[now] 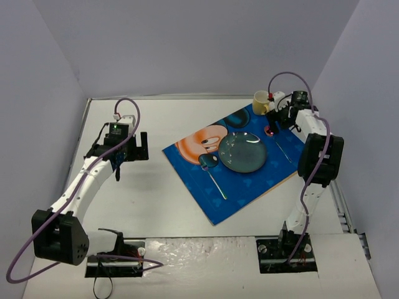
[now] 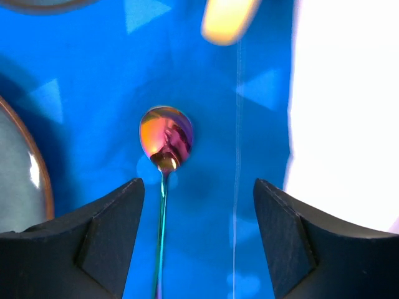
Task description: Set the dinner table for one person
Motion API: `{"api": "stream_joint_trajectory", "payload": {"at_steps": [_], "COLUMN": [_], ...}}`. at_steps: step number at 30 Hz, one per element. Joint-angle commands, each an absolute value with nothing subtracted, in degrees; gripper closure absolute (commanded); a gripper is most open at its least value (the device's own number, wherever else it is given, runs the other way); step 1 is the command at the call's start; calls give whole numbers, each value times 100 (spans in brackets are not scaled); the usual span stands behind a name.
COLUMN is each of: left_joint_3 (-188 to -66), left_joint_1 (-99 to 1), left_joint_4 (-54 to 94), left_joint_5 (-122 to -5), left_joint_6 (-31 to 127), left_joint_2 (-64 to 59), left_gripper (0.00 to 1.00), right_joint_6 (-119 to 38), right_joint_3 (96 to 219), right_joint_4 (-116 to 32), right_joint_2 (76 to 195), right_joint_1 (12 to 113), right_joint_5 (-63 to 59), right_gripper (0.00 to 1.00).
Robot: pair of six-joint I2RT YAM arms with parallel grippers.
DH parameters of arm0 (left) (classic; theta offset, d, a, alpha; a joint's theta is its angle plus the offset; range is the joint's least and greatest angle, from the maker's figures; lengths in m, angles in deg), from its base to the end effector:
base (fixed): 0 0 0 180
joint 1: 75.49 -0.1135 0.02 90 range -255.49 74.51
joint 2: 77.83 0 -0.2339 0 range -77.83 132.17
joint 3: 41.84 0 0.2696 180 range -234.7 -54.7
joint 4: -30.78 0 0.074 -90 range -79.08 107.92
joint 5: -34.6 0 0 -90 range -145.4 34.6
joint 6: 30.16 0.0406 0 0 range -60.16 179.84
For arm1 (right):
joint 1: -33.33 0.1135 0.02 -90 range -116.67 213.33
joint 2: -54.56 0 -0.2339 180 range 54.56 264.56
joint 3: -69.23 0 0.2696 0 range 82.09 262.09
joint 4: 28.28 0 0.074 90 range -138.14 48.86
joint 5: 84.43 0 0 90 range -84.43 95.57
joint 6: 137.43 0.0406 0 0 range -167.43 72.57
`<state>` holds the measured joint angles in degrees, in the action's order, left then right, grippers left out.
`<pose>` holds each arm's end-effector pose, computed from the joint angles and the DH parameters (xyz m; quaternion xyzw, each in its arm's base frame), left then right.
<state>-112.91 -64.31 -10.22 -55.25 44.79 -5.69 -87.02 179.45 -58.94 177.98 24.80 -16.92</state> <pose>0.2972 -0.0586 0.2543 -0.0314 0.9133 -0.0910 0.3959 0.4886 -0.0576 0.1699 -0.3152 0.8490 0.0071 0.4241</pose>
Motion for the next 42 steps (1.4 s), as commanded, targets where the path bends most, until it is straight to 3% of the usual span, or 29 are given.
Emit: {"api": "stream_joint_trajectory", "payload": {"at_steps": [1, 8, 12, 22, 29, 42], "left_joint_3": [-11467, -11455, -11464, -12391, -13063, -12087], "left_joint_1": [-6467, -6467, -6467, -6467, -6467, -6459], "left_joint_4": [-803, -783, -740, -1197, -1820, -2038], "left_joint_5": [-5675, -5660, -5602, -5192, -4732, -3857], "left_joint_6": [4446, 4455, 4463, 4489, 4695, 4751], "left_joint_2": [-915, -1266, -1488, -2022, -2702, -4464], "left_gripper": [3, 3, 3, 3, 3, 3], "right_joint_6": [-7609, -6239, -5364, -3909, -3788, -4412], "right_joint_3": [17248, 16227, 15841, 15688, 15513, 13973], "right_joint_4": [-4934, -4331, -4133, -3893, -4420, -5078], "right_joint_2": [16267, 14810, 14085, 12056, 10927, 8350], "right_joint_1": [2532, 2784, 2815, 2815, 3008, 4088], "right_joint_5": [-1237, -631, -366, 295, 703, 2255], "right_gripper": [32, 29, 23, 14, 2, 0]}}
